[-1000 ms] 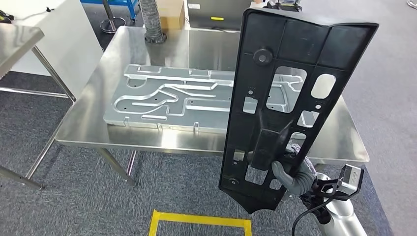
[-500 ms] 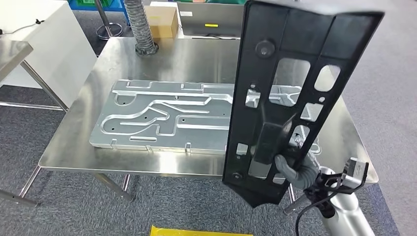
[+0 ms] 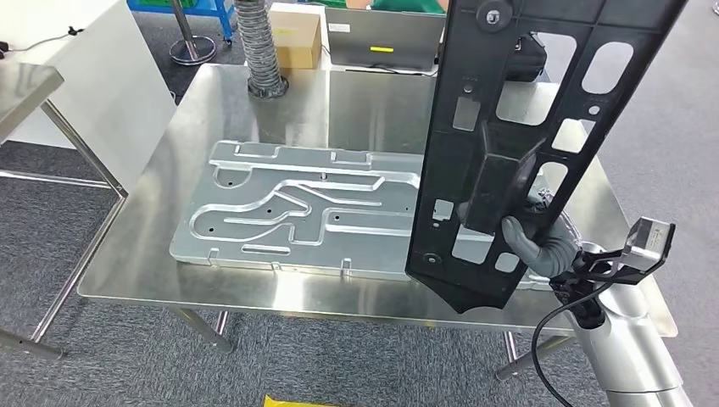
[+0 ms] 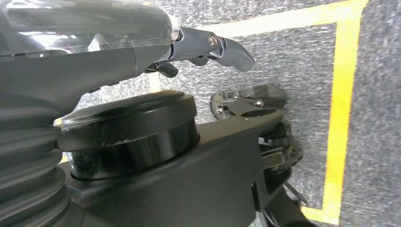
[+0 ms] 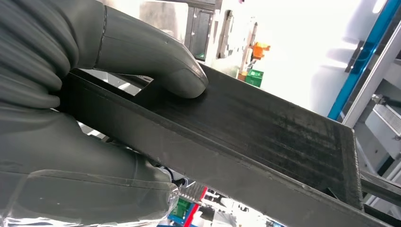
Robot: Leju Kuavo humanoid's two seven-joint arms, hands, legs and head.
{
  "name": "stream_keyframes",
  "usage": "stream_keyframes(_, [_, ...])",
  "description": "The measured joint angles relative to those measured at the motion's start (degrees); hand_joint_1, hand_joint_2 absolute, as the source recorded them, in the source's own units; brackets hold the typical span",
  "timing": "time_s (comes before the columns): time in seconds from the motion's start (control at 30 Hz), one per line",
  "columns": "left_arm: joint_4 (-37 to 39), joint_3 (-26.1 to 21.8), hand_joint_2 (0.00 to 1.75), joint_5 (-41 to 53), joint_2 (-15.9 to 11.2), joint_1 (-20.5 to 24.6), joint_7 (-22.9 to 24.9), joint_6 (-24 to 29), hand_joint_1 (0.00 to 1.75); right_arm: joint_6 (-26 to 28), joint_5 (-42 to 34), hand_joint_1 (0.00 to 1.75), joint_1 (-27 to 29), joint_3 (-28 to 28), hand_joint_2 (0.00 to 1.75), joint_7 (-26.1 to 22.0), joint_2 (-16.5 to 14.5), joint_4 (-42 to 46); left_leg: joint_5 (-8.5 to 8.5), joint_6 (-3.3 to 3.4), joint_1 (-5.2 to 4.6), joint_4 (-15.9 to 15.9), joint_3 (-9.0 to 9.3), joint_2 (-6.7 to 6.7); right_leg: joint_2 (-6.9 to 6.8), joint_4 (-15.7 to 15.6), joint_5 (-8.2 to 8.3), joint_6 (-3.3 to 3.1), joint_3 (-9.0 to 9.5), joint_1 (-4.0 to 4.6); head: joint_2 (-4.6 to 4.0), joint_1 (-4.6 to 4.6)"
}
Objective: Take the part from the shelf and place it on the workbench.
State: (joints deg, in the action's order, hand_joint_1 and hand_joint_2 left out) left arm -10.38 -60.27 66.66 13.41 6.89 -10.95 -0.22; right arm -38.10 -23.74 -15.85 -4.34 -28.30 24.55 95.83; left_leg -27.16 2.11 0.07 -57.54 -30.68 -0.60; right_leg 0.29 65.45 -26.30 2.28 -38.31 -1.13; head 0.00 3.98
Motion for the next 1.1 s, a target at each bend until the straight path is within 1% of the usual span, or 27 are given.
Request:
stream_keyframes(0.03, [0.00, 0.02, 1.75, 0.00, 0.03, 0.04, 0.00, 0.00, 0.00, -0.02, -0.04, 1.75, -0.22, 0.01, 1.75, 0.03, 0.11, -0.11, -0.36, -0.25, -0.11, -0.12, 0.24, -0.04, -0.03, -3.70, 1.62, -0.25, 1.59, 0.14, 0.00, 0.00])
stream_keyframes(0.07, [0.00, 0.04, 1.75, -0.01, 0.04, 0.08, 0.00, 0.00, 0.00, -0.03, -0.18, 1.75, -0.57, 0.01, 1.75, 0.20, 0.27, -0.23, -0.63, -0.52, -0.21, -0.18, 0.30, -0.07, -0.03, -5.95, 2.33, -0.51, 2.53, 0.27, 0.00, 0.00])
stream_keyframes(0.13, [0.00, 0.05, 1.75, -0.02, 0.07, 0.11, 0.01, 0.01, 0.00, -0.08, -1.02, 1.75, -2.12, 0.01, 1.75, 1.38, 0.83, -0.80, -0.98, -1.07, -0.40, -0.13, 0.20, -0.03, 0.10, -6.97, 2.19, -1.02, 2.82, 0.51, 0.00, 0.00])
stream_keyframes(0.2, [0.00, 0.07, 1.75, -0.01, 0.06, 0.20, 0.04, 0.01, 0.00, 0.02, -2.30, 1.75, -5.27, -0.02, 1.75, 3.61, 1.72, -2.01, -1.46, -1.65, -0.47, -0.39, 0.21, 0.10, 0.29, -7.14, 2.10, -1.55, 2.86, 0.17, 0.00, 0.01])
stream_keyframes(0.23, [0.00, 0.09, 1.75, -0.01, 0.06, 0.29, 0.07, 0.01, 0.00, 0.23, -2.67, 1.75, -7.41, -0.07, 1.75, 4.80, 2.19, -2.86, -2.14, -1.97, -0.47, -1.51, -0.20, 0.16, 0.33, -7.32, 2.07, -1.83, 2.96, 0.00, 0.00, 0.01])
stream_keyframes(0.27, [0.00, 0.12, 1.75, 0.00, 0.05, 0.39, 0.08, 0.02, 0.00, 0.66, -2.50, 1.75, -9.88, -0.22, 1.75, 5.89, 2.66, -3.90, -3.42, -2.30, -0.40, -3.92, -1.35, 0.18, 0.32, -7.46, 2.03, -2.10, 3.09, -0.16, 0.00, 0.01])
stream_keyframes(0.33, [0.00, 0.16, 1.75, -0.11, 0.05, 0.45, 0.16, -0.11, 0.00, 2.62, 0.94, 1.75, -15.10, -1.15, 1.75, 7.25, 3.79, -6.36, -6.76, -2.75, -0.13, -11.72, -5.63, 0.22, 0.28, -7.45, 1.87, -2.43, 3.19, -0.12, 0.00, 0.00])
stream_keyframes(0.37, [0.00, 0.16, 1.75, -0.31, 0.05, 0.43, 0.24, -0.34, 0.00, 4.32, 4.74, 1.75, -17.65, -2.04, 1.75, 7.31, 4.45, -7.65, -7.86, -2.85, -0.03, -15.39, -7.88, 0.22, 0.26, -7.42, 1.79, -2.48, 3.22, -0.10, 0.00, 0.00])
stream_keyframes(0.4, [0.00, 0.15, 1.75, -0.60, 0.05, 0.39, 0.31, -0.67, 0.00, 6.69, 10.31, 1.75, -20.12, -3.39, 1.75, 6.97, 5.25, -8.99, -7.76, -2.88, 0.03, -17.26, -9.33, 0.23, 0.24, -7.38, 1.71, -2.49, 3.30, -0.08, 0.00, 0.00])
stream_keyframes(0.43, [0.00, 0.15, 1.75, -0.88, 0.05, 0.37, 0.36, -1.07, 0.00, 9.61, 17.04, 1.75, -22.60, -5.12, 1.75, 6.38, 6.11, -10.33, -6.36, -2.83, 0.06, -16.69, -9.63, 0.23, 0.23, -7.33, 1.58, -2.45, 3.42, -0.07, 0.00, 0.00])
stream_keyframes(0.47, [0.00, 0.14, 1.75, -1.08, 0.05, 0.36, 0.39, -1.42, 0.00, 12.71, 23.93, 1.75, -25.00, -7.05, 1.75, 5.78, 6.91, -11.62, -4.08, -2.69, 0.07, -14.03, -8.89, 0.24, 0.22, -7.26, 1.43, -2.36, 3.58, -0.06, 0.00, 0.00])
stream_keyframes(0.5, [0.00, 0.14, 1.75, -1.19, 0.05, 0.36, 0.39, -1.69, 0.00, 15.79, 30.55, 1.75, -27.32, -9.10, 1.75, 5.31, 7.63, -12.87, -1.43, -2.44, 0.06, -10.02, -7.42, 0.25, 0.22, -7.20, 1.27, -2.23, 3.76, -0.05, 0.00, 0.00])
stream_keyframes(0.53, [0.00, 0.14, 1.75, -1.20, 0.05, 0.37, 0.34, -1.90, 0.00, 18.65, 36.55, 1.75, -29.56, -11.13, 1.75, 5.13, 8.15, -14.03, 0.52, -2.12, -0.04, -6.06, -5.87, 0.27, 0.24, -7.08, 1.09, -2.05, 3.89, 0.07, 0.00, 0.00])
stream_keyframes(0.57, [0.00, 0.14, 1.75, -1.17, 0.04, 0.37, 0.27, -2.07, 0.00, 21.03, 41.92, 1.75, -31.70, -13.15, 1.75, 5.30, 8.47, -15.11, 1.69, -1.84, -0.14, -3.24, -4.73, 0.29, 0.28, -7.02, 0.99, -1.83, 3.92, 0.16, 0.00, 0.01])
stream_keyframes(0.6, [0.00, 0.14, 1.75, -1.11, 0.04, 0.37, 0.16, -2.22, 0.00, 23.12, 47.42, 1.75, -33.87, -15.44, 1.75, 5.78, 8.66, -16.38, 2.17, -1.60, -0.24, -1.63, -4.11, 0.29, 0.31, -6.98, 0.93, -1.57, 3.89, 0.24, 0.00, 0.01])
stream_keyframes(0.7, [0.00, 0.16, 1.75, -0.73, 0.07, 0.49, -0.37, -2.64, 0.00, 28.58, 62.30, 1.75, -40.04, -22.92, 1.75, 7.39, 8.72, -21.38, 2.44, -0.88, -0.27, -0.63, -3.82, 0.25, 0.27, -7.07, 0.88, -0.58, 3.83, 0.14, 0.00, 0.00])
stream_keyframes(0.73, [0.00, 0.19, 1.75, -0.63, 0.10, 0.59, -0.52, -2.71, 0.00, 30.01, 65.32, 1.75, -41.77, -25.09, 1.75, 7.61, 8.65, -23.14, 2.66, -0.56, -0.16, -0.29, -3.69, 0.23, 0.18, -6.40, 0.36, -0.32, 3.53, 0.05, 0.00, 0.00])
stream_keyframes(0.77, [0.00, 0.21, 1.75, -0.62, 0.14, 0.69, -0.61, -2.75, 0.00, 31.06, 67.24, 1.75, -43.34, -26.94, 1.75, 7.74, 8.54, -24.72, 2.85, -0.27, -0.03, 0.05, -3.55, 0.22, 0.10, -4.67, -0.70, -0.11, 2.73, 0.00, 0.00, 0.00])
stream_keyframes(0.8, [0.00, 0.23, 1.75, -0.61, 0.20, 0.75, -0.64, -2.78, 0.00, 31.81, 68.47, 1.75, -44.76, -28.51, 1.75, 7.82, 8.35, -26.09, 2.95, -0.09, 0.06, 0.23, -3.45, 0.19, 0.03, -1.68, -2.25, 0.01, 1.28, -0.09, 0.00, 0.00])
stream_keyframes(0.87, [0.00, 0.25, 1.75, -0.63, 0.26, 0.79, -0.62, -2.74, 0.00, 33.42, 71.61, 1.75, -47.44, -31.49, 1.75, 7.99, 7.46, -29.14, 2.86, 0.05, 0.05, 0.24, -3.43, 0.15, 0.01, 5.93, -5.23, 0.25, -2.74, -0.14, 0.00, 0.00])
stream_keyframes(0.9, [0.00, 0.25, 1.75, -0.64, 0.27, 0.79, -0.57, -2.69, 0.00, 34.36, 73.64, 1.75, -48.66, -33.34, 1.75, 8.06, 6.68, -31.04, 2.74, 0.03, 0.05, 0.20, -3.36, 0.15, -0.01, 8.43, -5.60, 0.36, -4.28, -0.18, 0.00, 0.00])
stream_keyframes(0.93, [0.00, 0.25, 1.75, -0.67, 0.28, 0.80, -0.51, -2.62, 0.00, 35.31, 75.53, 1.75, -49.69, -35.26, 1.75, 8.12, 5.77, -33.04, 2.58, -0.07, 0.08, 0.14, -3.23, 0.15, -0.03, 8.79, -4.80, 0.42, -4.81, -0.20, 0.00, 0.00])
stream_keyframes(0.97, [0.00, 0.25, 1.75, -0.73, 0.28, 0.81, -0.44, -2.54, 0.00, 36.27, 76.98, 1.75, -50.46, -37.23, 1.75, 8.13, 4.70, -35.02, 2.35, -0.22, 0.12, 0.05, -3.00, 0.15, -0.07, 6.70, -2.87, 0.41, -4.12, -0.24, 0.00, 0.00])
stream_keyframes(1.0, [0.00, 0.25, 1.75, -0.81, 0.29, 0.82, -0.38, -2.45, 0.00, 37.30, 77.94, 1.75, -50.90, -39.08, 1.75, 8.09, 3.54, -36.87, 2.04, -0.41, 0.16, -0.07, -2.72, 0.14, -0.12, 2.82, -0.35, 0.33, -2.49, -0.27, 0.00, 0.00])
stream_keyframes(1.03, [0.00, 0.25, 1.75, -0.91, 0.29, 0.83, -0.34, -2.34, 0.00, 38.50, 78.51, 1.75, -51.05, -40.74, 1.75, 8.11, 2.36, -38.62, 1.73, -0.66, 0.13, -0.22, -2.54, 0.14, -0.16, -1.05, 1.50, 0.17, -0.71, -0.25, 0.00, 0.00])
stream_keyframes(1.07, [0.00, 0.25, 1.75, -1.01, 0.29, 0.86, -0.32, -2.21, 0.00, 39.82, 78.86, 1.75, -50.97, -42.34, 1.75, 8.19, 1.12, -40.29, 1.44, -0.91, 0.06, -0.45, -2.48, 0.12, -0.15, -4.32, 2.61, -0.08, 0.72, -0.13, 0.00, 0.01])
stream_keyframes(1.1, [0.00, 0.25, 1.75, -1.07, 0.29, 0.89, -0.34, -2.08, 0.00, 41.05, 78.95, 1.75, -50.54, -43.87, 1.75, 8.32, -0.11, -41.83, 1.29, -1.18, 0.02, -0.58, -2.52, 0.11, -0.12, -6.08, 2.89, -0.35, 1.48, 0.03, 0.00, 0.01])
